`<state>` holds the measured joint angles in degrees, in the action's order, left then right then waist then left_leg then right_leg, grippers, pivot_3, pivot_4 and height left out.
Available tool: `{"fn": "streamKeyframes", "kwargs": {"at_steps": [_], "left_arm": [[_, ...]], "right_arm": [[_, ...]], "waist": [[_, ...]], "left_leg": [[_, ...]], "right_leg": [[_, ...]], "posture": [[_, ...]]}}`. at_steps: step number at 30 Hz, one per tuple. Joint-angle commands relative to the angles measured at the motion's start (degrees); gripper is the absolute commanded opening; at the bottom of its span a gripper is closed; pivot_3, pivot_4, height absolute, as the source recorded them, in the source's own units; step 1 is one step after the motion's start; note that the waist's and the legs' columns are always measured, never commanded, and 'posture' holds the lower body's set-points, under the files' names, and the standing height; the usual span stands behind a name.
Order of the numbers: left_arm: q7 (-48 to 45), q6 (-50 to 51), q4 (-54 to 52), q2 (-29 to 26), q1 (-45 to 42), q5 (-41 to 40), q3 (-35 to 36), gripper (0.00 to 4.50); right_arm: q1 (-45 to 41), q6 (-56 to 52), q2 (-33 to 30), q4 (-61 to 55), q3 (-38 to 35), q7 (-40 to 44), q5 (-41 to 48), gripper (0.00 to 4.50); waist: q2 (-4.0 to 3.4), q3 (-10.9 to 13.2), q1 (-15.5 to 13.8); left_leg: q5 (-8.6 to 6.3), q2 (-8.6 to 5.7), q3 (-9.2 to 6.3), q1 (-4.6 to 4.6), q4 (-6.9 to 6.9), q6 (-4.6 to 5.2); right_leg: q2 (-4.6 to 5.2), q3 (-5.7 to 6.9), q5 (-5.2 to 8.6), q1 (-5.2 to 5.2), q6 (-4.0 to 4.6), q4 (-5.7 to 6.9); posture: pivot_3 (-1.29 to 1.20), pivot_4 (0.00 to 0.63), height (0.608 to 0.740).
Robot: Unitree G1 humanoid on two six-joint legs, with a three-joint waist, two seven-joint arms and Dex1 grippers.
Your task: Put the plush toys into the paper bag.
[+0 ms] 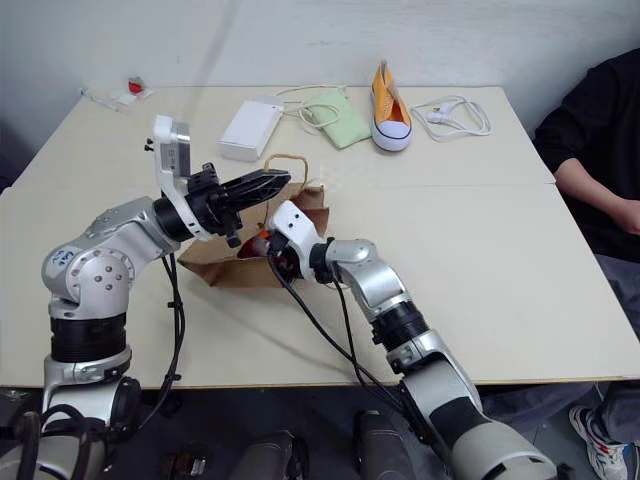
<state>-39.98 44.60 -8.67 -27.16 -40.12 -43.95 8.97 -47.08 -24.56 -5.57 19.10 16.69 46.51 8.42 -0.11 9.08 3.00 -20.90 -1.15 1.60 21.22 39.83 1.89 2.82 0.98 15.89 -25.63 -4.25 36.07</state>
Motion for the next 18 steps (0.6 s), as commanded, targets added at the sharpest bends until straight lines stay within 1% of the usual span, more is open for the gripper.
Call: {"fn": "streamKeyframes", "kwargs": {"at_steps": [1, 4, 6, 8, 11, 15, 18], "left_arm": [[-0.4, -1.0, -1.4, -0.5, -0.4, -0.8, 1.2, 0.00], [-0.5, -0.9, -1.7, -0.4, -0.2, -0.8, 1.0, 0.00], [-0.4, -0.9, -1.8, -0.3, -0.3, -0.9, 1.0, 0.00], [-0.5, -1.0, -1.9, -0.2, -0.2, -1.0, 1.0, 0.00], [-0.7, -0.9, -2.3, -0.4, 0.1, -1.3, 1.2, 0.00], [-1.2, -1.0, -2.6, -0.4, 0.4, -1.3, 1.1, 0.00], [-1.5, -1.2, -2.3, -0.4, 0.2, -1.1, 0.9, 0.00]], "right_arm": [[2.3, -4.5, -3.8, -11.5, -2.4, 0.9, 2.2, 4.44], [6.4, -11.3, -9.7, -23.6, -4.3, 1.6, 4.5, 4.44], [9.1, -17.0, -12.9, -31.0, -7.7, 0.3, 7.2, 4.44], [12.8, -24.7, -15.8, -38.0, -13.4, -2.3, 10.5, 4.44], [18.6, -34.7, -17.9, -44.7, -20.3, -5.7, 14.9, 4.44], [27.1, -46.4, -17.7, -48.7, -27.3, -10.5, 18.8, 4.44], [28.6, -53.2, -12.6, -47.5, -31.9, -14.5, 21.3, 4.44]], "waist": [[0.00, 0.0, -0.1], [-0.03, 0.0, -0.9], [-0.03, 0.0, -1.4], [-0.03, 0.0, -1.5], [-0.01, 0.0, -1.8], [-0.01, 0.0, -2.0], [-0.01, 0.0, -1.6]], "left_leg": [[0.00, 0.00, -0.01, 0.00, 0.00, 0.00], [-0.01, 0.00, -0.10, 0.04, 0.00, -0.01], [-0.01, -0.02, -0.08, 0.06, 0.00, 0.00], [-0.01, -0.02, -0.09, 0.07, 0.00, 0.00], [-0.01, -0.02, -0.10, 0.07, 0.00, 0.00], [-0.01, -0.01, -0.11, 0.05, -0.04, 0.01], [-0.01, -0.01, 0.01, 0.03, -0.04, 0.02]], "right_leg": [[0.00, 0.00, 0.00, 0.00, 0.00, 0.00], [0.01, 0.01, 0.00, 0.00, 0.00, -0.02], [0.02, 0.01, 0.00, 0.01, 0.00, -0.06], [0.02, 0.00, 0.00, 0.01, 0.00, -0.07], [0.04, 0.01, 0.00, 0.05, 0.00, -0.08], [0.04, 0.00, 0.00, 0.08, 0.00, -0.11], [0.03, -0.13, 0.00, 0.06, 0.00, -0.09]], "posture": [[0.00, 0.150, 0.740], [0.00, 0.150, 0.740], [0.00, 0.150, 0.740], [0.00, 0.150, 0.740], [0.00, 0.150, 0.740], [0.00, 0.150, 0.740], [0.00, 0.150, 0.740]]}}
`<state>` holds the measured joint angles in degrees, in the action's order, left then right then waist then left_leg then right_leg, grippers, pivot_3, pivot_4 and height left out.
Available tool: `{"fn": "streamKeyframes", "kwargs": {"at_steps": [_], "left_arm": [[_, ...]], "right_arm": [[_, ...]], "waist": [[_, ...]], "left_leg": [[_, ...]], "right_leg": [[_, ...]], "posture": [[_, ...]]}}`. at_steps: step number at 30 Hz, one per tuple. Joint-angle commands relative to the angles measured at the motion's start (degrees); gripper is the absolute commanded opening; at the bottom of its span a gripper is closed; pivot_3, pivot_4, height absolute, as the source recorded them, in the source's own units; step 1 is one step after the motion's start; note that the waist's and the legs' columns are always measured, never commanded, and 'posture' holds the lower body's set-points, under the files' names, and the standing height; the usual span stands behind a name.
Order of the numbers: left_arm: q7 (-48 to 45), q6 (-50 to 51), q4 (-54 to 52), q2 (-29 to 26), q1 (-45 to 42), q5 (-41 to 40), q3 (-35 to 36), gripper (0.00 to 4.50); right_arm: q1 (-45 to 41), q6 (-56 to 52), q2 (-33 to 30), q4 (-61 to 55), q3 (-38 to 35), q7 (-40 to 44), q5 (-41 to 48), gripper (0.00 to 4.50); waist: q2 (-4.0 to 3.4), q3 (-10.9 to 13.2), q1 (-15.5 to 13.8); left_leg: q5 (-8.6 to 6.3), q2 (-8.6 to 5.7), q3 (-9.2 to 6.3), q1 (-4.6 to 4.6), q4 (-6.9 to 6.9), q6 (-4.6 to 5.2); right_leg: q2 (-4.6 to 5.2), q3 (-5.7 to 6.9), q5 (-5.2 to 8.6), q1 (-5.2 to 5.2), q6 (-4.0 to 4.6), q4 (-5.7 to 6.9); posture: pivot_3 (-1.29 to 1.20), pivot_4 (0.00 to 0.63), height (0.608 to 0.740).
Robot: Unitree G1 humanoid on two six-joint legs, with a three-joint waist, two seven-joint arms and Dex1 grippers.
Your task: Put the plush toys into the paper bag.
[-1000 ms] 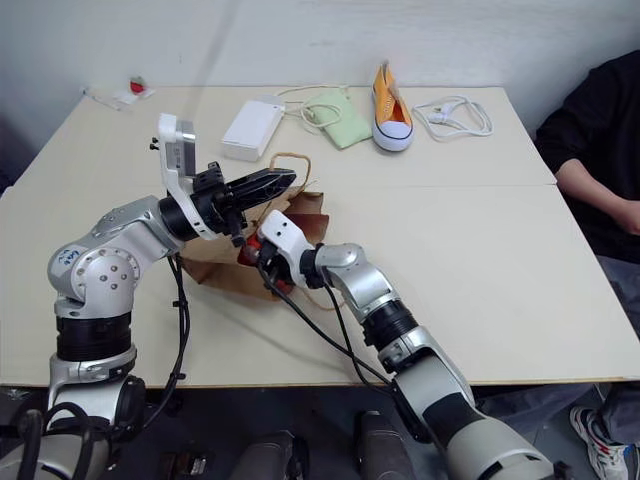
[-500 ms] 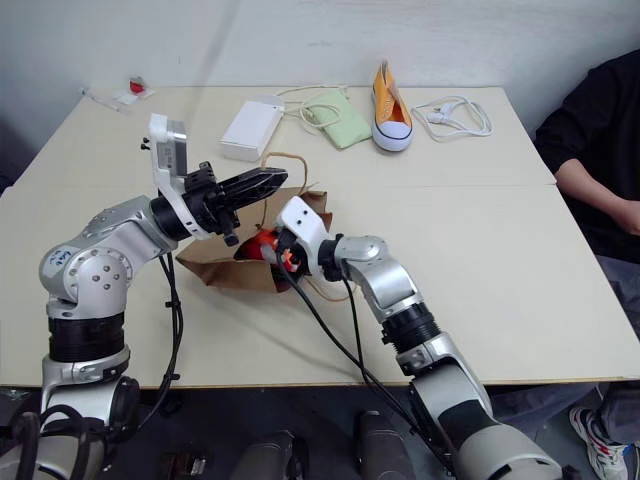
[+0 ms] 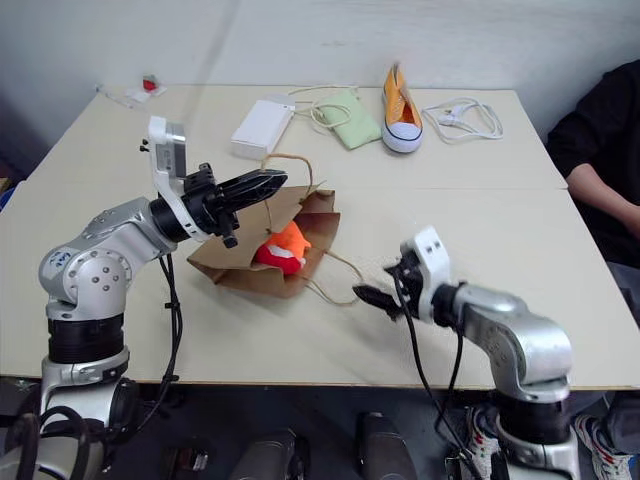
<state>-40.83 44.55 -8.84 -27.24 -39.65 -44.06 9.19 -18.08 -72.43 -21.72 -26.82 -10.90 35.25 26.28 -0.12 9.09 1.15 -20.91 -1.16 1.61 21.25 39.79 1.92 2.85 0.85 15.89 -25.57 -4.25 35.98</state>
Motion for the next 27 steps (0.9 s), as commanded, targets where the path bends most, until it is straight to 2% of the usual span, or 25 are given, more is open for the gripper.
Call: {"fn": "streamKeyframes", "kwargs": {"at_steps": [1, 7, 10, 12, 15, 25, 27], "left_arm": [[-0.8, -1.2, -2.1, -0.3, -0.3, -0.9, 0.6, 0.00], [-1.1, -1.3, -2.0, -0.2, -0.8, -0.7, 0.2, 0.00], [-1.0, -1.2, -1.9, -0.2, -1.0, -0.7, 0.2, 0.00], [-0.9, -1.0, -2.1, -0.3, -0.9, -0.8, 0.2, 0.00], [-0.7, -0.9, -2.5, -0.5, -0.6, -0.8, 0.4, 0.00], [-0.3, -1.1, -2.5, -0.7, -0.1, -0.6, 0.8, 0.00], [-0.3, -1.5, -2.0, -0.4, -0.5, -0.4, 0.7, 0.00]], "right_arm": [[-0.4, -7.5, 5.6, -0.9, -5.9, -4.2, 4.4, 4.44], [-3.6, -14.7, 16.6, 6.2, -10.1, -7.4, 8.2, 4.44], [-5.1, -10.7, 18.3, 11.1, -8.3, -9.5, 6.5, 4.44], [-7.5, -7.8, 20.7, 15.6, -10.9, -12.3, 5.9, 4.27], [-9.3, -3.7, 21.7, 19.1, -12.9, -15.2, 5.5, 3.53], [-9.3, 0.0, 19.1, 13.2, -12.4, -14.7, 11.5, 0.01], [-10.1, 0.6, 17.9, 11.2, -12.5, -13.7, 13.6, 0.01]], "waist": [[0.00, 0.0, 0.4], [0.00, 0.0, 0.5], [0.02, 0.0, 0.5], [0.05, 0.0, 0.6], [0.05, 0.0, 0.6], [0.03, 0.0, 0.4], [0.02, 0.0, 0.4]], "left_leg": [[0.00, 0.00, 0.03, -0.04, 0.00, 0.00], [0.02, 0.02, 0.08, -0.12, -0.07, -0.02], [0.02, 0.02, 0.06, -0.13, -0.08, -0.02], [0.02, 0.02, 0.09, -0.14, -0.08, -0.02], [0.03, 0.02, 0.12, -0.20, -0.08, -0.03], [0.03, 0.00, 0.09, -0.10, -0.12, -0.02], [0.03, 0.00, 0.08, -0.10, -0.12, -0.02]], "right_leg": [[0.00, -0.04, 0.00, 0.00, 0.00, 0.04], [-0.06, -0.12, 0.00, -0.01, 0.00, 0.08], [-0.06, -0.10, 0.00, -0.02, 0.01, 0.08], [-0.06, -0.11, 0.00, -0.01, 0.00, 0.08], [-0.07, -0.14, 0.00, -0.01, 0.01, 0.15], [-0.06, -0.12, 0.00, -0.04, 0.01, 0.07], [-0.06, -0.11, 0.00, -0.04, 0.01, 0.06]], "posture": [[0.00, 0.150, 0.740], [0.00, 0.150, 0.740], [0.00, 0.150, 0.740], [0.00, 0.150, 0.740], [0.00, 0.150, 0.740], [0.00, 0.150, 0.740], [0.00, 0.150, 0.740]]}}
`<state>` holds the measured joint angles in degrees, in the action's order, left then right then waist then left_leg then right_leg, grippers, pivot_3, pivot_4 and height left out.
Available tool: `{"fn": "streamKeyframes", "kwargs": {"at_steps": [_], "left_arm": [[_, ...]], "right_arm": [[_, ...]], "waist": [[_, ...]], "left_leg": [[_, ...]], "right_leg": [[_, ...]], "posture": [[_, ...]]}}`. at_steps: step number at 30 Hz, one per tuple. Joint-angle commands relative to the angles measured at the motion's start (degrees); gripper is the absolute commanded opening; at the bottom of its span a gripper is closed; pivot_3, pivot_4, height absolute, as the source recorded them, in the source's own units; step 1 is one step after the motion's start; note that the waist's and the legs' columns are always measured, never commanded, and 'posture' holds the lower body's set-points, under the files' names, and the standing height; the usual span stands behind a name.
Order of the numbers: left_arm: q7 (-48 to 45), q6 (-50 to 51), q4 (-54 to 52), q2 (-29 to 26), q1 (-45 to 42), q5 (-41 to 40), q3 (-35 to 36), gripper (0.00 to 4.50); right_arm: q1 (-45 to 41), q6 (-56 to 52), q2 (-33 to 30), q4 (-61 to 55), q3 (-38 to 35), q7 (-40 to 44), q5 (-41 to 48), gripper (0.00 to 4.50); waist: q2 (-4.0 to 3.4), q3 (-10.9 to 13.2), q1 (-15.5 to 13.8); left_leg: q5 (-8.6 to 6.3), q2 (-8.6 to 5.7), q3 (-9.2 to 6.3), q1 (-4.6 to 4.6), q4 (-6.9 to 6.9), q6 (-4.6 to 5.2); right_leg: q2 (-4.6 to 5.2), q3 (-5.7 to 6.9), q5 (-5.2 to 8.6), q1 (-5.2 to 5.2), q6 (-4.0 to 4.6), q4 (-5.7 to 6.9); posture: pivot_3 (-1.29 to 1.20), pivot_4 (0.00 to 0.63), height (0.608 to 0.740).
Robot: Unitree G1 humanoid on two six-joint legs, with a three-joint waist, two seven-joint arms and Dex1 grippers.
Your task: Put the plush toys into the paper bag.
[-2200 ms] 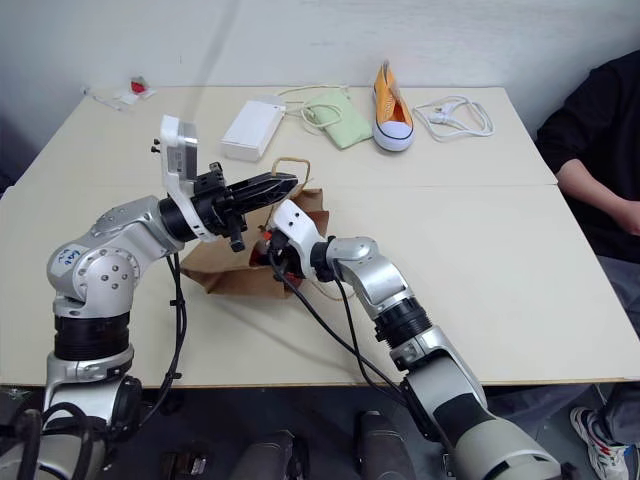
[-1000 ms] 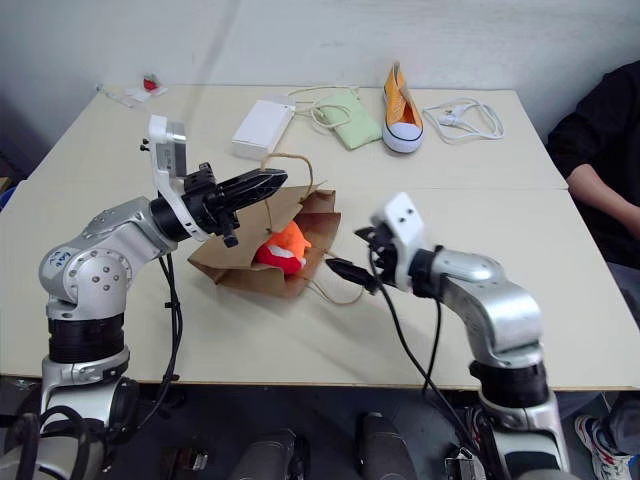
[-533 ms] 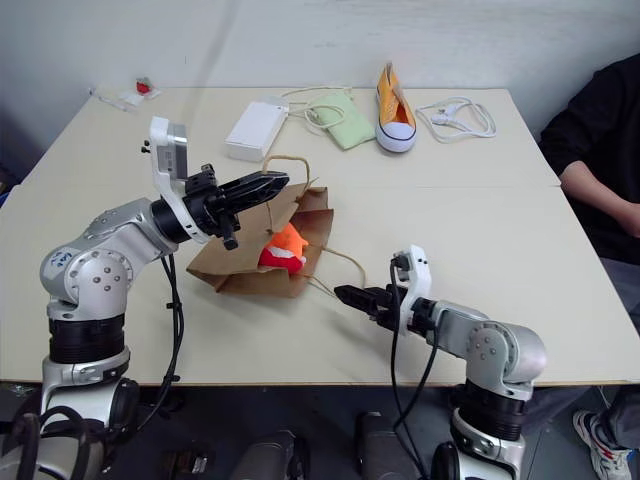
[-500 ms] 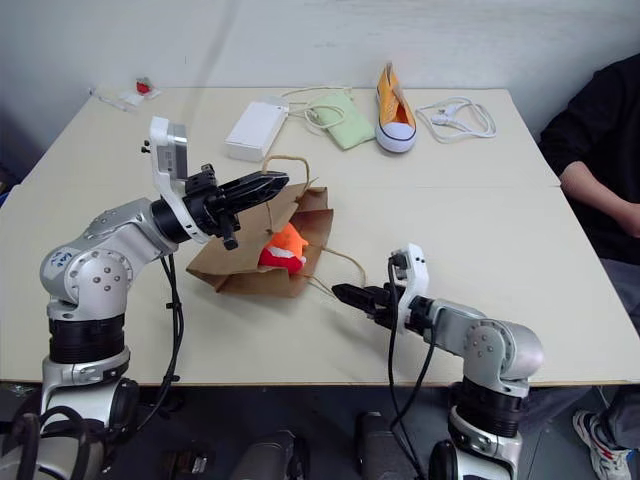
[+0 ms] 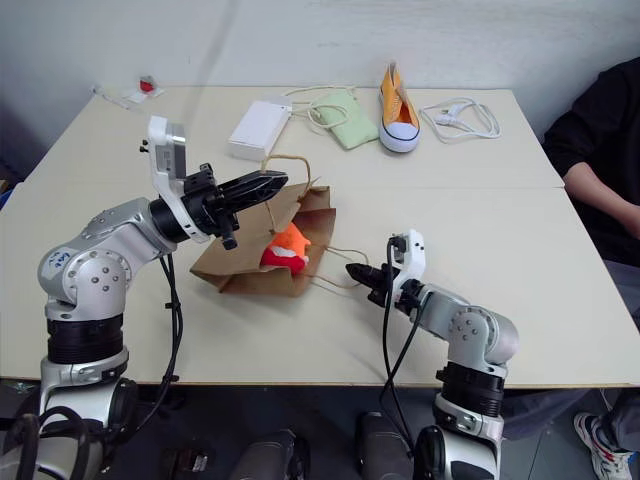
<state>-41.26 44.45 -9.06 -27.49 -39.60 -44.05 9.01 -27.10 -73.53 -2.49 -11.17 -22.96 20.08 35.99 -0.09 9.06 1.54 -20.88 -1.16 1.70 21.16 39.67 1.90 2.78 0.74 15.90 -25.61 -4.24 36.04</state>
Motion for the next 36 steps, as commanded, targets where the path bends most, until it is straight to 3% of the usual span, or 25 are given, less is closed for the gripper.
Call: {"fn": "streamKeyframes", "kwargs": {"at_steps": [1, 6, 10, 18, 22, 25, 29, 34, 36], "left_arm": [[0.3, -1.7, -1.5, 0.1, -1.0, -0.2, 0.8, 0.00], [1.6, -3.0, 0.4, 1.7, -4.4, -0.6, 1.5, 0.00], [3.9, -5.6, 2.5, 5.3, -7.2, 1.5, 0.0, 0.00], [2.9, -11.9, 10.8, 9.2, -8.8, 7.6, -3.4, 0.00], [2.1, -10.7, 10.8, 9.3, -8.6, 6.3, -2.8, 0.00], [2.3, -7.8, 9.5, 9.0, -8.6, 2.9, -0.5, 0.64], [2.8, -5.5, 6.9, 7.6, -9.4, 0.4, 1.4, 1.91], [3.8, -3.5, 5.3, 7.2, -11.2, -1.1, 2.2, 3.49], [3.1, -3.0, 4.6, 6.7, -10.6, -1.2, 1.6, 4.22]], "right_arm": [[-2.1, 2.1, -2.3, -6.3, -1.2, 2.3, 5.7, 0.01], [-9.9, 2.0, -8.7, -11.2, -6.3, 1.6, 14.5, 0.01], [-19.7, 0.0, -17.6, -13.4, -7.4, -0.5, 19.0, 0.01], [-13.2, 10.7, -20.9, -14.7, 6.4, -0.5, 9.7, 0.01], [-11.1, 14.2, -21.2, -15.1, 8.1, -0.6, 7.9, 0.01], [-11.8, 15.4, -20.2, -15.9, 4.5, -1.5, 11.6, 0.67], [-13.1, 15.8, -22.2, -16.7, 1.1, -1.2, 16.1, 2.06], [-11.5, 15.9, -27.0, -17.6, 3.5, 0.9, 15.9, 3.79], [-10.5, 15.7, -28.9, -17.9, 4.7, 1.1, 15.0, 3.84]], "waist": [[-0.01, 0.0, 0.0], [-0.19, 0.1, 0.0], [-0.39, 0.2, -0.3], [-0.30, 0.2, 0.0], [-0.30, 0.2, -0.1], [-0.30, 0.2, -0.1], [-0.30, 0.2, -0.1], [-0.29, 0.2, -0.3], [-0.30, 0.2, -0.3]], "left_leg": [[0.00, 0.00, 0.00, 0.00, -0.01, 0.00], [0.00, 0.01, 0.01, 0.03, 0.00, 0.01], [0.03, -0.09, -0.02, 0.13, -0.01, 0.09], [0.05, -0.05, 0.17, 0.09, -0.12, 0.11], [0.06, -0.04, 0.18, 0.09, -0.13, 0.09], [0.06, -0.04, 0.17, 0.09, -0.11, 0.09], [0.06, -0.04, 0.13, 0.10, -0.10, 0.09], [0.06, -0.05, 0.11, 0.10, -0.08, 0.09], [0.05, -0.05, 0.11, 0.10, -0.10, 0.10]], "right_leg": [[0.00, 0.00, 0.00, 0.00, 0.00, 0.00], [0.00, 0.00, 0.00, -0.03, 0.00, -0.02], [0.12, 0.04, -0.01, -0.08, -0.02, -0.05], [0.05, -0.09, -0.02, -0.14, -0.03, -0.04], [0.04, -0.11, -0.02, -0.17, -0.03, -0.04], [0.05, -0.10, -0.02, -0.16, -0.03, -0.05], [0.06, -0.09, -0.02, -0.15, -0.03, -0.05], [0.07, -0.06, -0.02, -0.12, -0.03, -0.07], [0.07, -0.07, -0.02, -0.12, -0.03, -0.08]], "posture": [[0.00, 0.150, 0.740], [0.00, 0.150, 0.740], [0.00, 0.150, 0.740], [0.00, 0.150, 0.740], [0.00, 0.150, 0.740], [0.00, 0.150, 0.740], [0.00, 0.150, 0.740], [0.00, 0.150, 0.740], [0.00, 0.150, 0.740]]}}
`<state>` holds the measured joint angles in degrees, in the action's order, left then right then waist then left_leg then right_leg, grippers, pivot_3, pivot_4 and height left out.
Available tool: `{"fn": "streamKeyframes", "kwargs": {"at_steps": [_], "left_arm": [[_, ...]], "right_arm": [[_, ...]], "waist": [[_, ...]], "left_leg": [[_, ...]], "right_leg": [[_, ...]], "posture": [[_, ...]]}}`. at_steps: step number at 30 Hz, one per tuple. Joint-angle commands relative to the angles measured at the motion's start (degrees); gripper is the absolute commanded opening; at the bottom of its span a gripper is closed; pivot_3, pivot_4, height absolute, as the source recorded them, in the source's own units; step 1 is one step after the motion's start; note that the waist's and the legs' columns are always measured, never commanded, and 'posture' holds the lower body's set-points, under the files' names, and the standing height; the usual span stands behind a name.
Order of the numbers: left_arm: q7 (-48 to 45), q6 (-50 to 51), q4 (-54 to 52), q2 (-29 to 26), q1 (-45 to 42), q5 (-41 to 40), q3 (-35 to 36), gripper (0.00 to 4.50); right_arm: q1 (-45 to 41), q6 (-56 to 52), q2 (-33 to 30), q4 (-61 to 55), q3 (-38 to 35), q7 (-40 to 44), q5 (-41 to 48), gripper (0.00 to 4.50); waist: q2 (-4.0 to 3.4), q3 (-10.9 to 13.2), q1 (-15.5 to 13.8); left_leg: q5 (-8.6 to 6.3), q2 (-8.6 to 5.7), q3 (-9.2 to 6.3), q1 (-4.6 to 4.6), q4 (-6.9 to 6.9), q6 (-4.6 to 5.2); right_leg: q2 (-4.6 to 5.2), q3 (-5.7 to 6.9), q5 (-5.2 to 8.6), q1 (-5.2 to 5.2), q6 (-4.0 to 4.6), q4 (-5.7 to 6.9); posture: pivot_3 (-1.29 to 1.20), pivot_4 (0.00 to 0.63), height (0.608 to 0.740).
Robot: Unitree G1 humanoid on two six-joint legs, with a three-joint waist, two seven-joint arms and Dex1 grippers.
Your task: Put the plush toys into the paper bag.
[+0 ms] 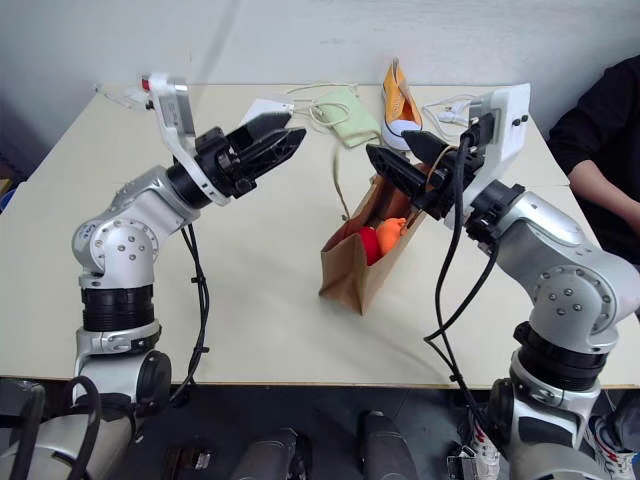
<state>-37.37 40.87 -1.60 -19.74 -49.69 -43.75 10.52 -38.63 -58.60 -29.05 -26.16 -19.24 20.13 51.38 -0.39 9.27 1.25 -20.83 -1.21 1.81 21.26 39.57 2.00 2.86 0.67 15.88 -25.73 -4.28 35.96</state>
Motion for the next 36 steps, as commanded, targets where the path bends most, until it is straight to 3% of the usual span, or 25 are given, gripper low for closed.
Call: {"fn": "streamKeyframes", "kwargs": {"at_steps": [1, 15, 19, 23, 26, 30, 36], "left_arm": [[-1.1, 0.6, -3.1, -1.2, 0.0, -1.3, -0.1, 4.46], [-5.9, 3.8, -8.4, -7.7, 8.3, -3.2, -0.3, 4.46], [-10.9, 4.6, -11.4, -11.5, 13.2, -3.2, -2.1, 4.46], [-13.4, 2.6, -12.3, -12.9, 16.7, -1.1, -4.5, 4.46], [-15.6, 0.1, -12.6, -13.4, 18.6, 1.5, -7.4, 4.46], [-16.1, -3.3, -11.6, -11.0, 19.1, 4.6, -11.3, 4.50], [-16.1, -8.8, -8.0, -6.4, 16.6, 10.2, -16.3, 4.50]], "right_arm": [[1.5, 0.8, -3.1, -3.0, 1.3, 1.0, -0.5, 3.84], [15.1, -2.9, -17.5, -8.9, -2.8, 4.6, 3.4, 3.84], [21.5, -3.3, -20.9, -11.0, -8.8, 7.2, 6.8, 3.84], [26.4, -4.6, -23.7, -12.6, -15.5, 9.8, 14.2, 3.84], [33.8, -4.8, -26.0, -13.7, -19.6, 13.6, 14.6, 3.84], [37.7, -0.7, -22.8, -13.1, -15.7, 11.7, 11.1, 2.88], [32.4, 8.5, -18.3, -11.0, 5.5, 7.7, -5.8, 0.72]], "waist": [[0.00, 0.0, 0.0], [0.01, 0.0, -0.6], [0.02, 0.0, -1.2], [0.03, 0.0, -1.4], [0.05, 0.0, -1.8], [0.07, 0.0, -2.3], [0.08, 0.0, -2.0]], "left_leg": [[0.00, 0.00, -0.01, -0.01, -0.01, 0.00], [0.00, 0.02, -0.01, -0.04, -0.01, 0.00], [0.00, 0.02, 0.00, -0.05, -0.01, 0.00], [-0.01, 0.02, -0.02, -0.07, 0.01, 0.02], [-0.02, 0.02, -0.08, -0.10, 0.01, 0.06], [-0.04, 0.01, -0.06, -0.10, 0.01, 0.12], [-0.03, 0.01, 0.02, -0.16, 0.04, 0.11]], "right_leg": [[0.00, 0.00, 0.00, 0.00, 0.00, 0.00], [0.01, -0.01, 0.00, 0.05, 0.00, -0.04], [0.01, -0.02, 0.00, 0.06, 0.00, -0.05], [0.03, -0.02, 0.00, 0.13, 0.00, -0.07], [0.04, 0.02, 0.00, 0.23, 0.00, -0.14], [0.06, -0.02, -0.02, 0.25, -0.03, -0.19], [0.02, -0.09, -0.02, 0.21, -0.04, -0.17]], "posture": [[0.00, 0.150, 0.740], [0.00, 0.150, 0.740], [0.00, 0.150, 0.740], [0.00, 0.150, 0.740], [0.00, 0.150, 0.740], [0.00, 0.150, 0.740], [0.00, 0.150, 0.740]]}}
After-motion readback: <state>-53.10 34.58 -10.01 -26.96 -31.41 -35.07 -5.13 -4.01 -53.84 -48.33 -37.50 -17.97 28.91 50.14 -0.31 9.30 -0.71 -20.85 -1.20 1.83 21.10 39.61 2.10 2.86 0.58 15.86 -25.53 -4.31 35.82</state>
